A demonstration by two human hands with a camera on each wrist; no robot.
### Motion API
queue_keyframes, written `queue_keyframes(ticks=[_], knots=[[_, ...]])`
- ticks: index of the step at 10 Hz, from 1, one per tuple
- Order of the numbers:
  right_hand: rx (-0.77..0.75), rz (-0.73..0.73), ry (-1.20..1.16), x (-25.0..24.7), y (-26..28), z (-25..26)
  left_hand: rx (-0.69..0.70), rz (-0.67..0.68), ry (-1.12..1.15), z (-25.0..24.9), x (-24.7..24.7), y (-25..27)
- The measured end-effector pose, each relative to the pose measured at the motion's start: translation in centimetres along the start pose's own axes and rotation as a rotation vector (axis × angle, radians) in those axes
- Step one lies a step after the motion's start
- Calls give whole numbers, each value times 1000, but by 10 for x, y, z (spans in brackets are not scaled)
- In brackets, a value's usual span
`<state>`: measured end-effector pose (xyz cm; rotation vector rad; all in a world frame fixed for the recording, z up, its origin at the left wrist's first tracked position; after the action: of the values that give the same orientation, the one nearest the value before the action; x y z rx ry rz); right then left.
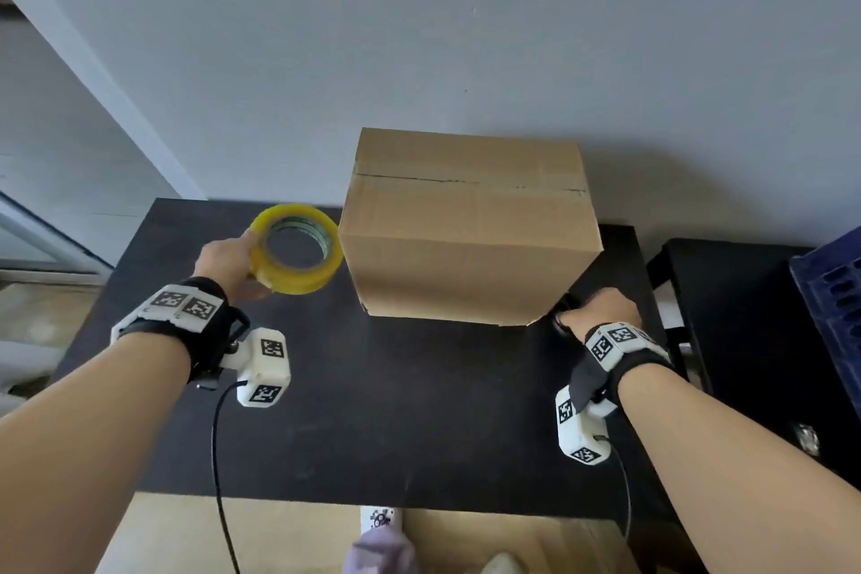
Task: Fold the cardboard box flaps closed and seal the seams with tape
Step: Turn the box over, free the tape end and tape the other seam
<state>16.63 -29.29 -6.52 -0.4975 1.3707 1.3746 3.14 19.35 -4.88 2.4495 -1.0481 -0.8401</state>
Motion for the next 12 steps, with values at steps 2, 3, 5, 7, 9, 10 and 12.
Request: queue_keyframes(ticks=[2, 3, 5, 7, 9, 10, 12], knots=[[21, 3, 37, 0, -3, -1, -103, 16, -58, 32, 6, -20], [17, -11, -2, -11, -4, 0, -114, -10, -127, 35, 7, -26], [-64, -109, -297, -54, 9, 21, -34, -31, -382, 2, 8, -16], [-221, -182, -655, -110, 29, 62, 265, 49, -153, -118, 52, 46], [-350, -137, -576, -139, 57, 101, 297, 308, -107, -160, 109, 104], [-385, -85, -380, -131, 63, 110, 275, 269, -159, -153, 108, 105], [-354, 0, -276, -111, 62, 110, 155, 321, -47, -133, 112, 102]])
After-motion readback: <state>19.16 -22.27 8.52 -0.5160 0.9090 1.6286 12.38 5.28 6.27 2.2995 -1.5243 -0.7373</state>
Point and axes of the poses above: each hand's wrist, its own y-axis away from the middle knuckle, its own x-axis out of the palm, z = x × y, the point moved 10 cm from there along -y, towards the middle knuckle, and after that the axes turned 1 degree about -x, right-handed, at the moved point
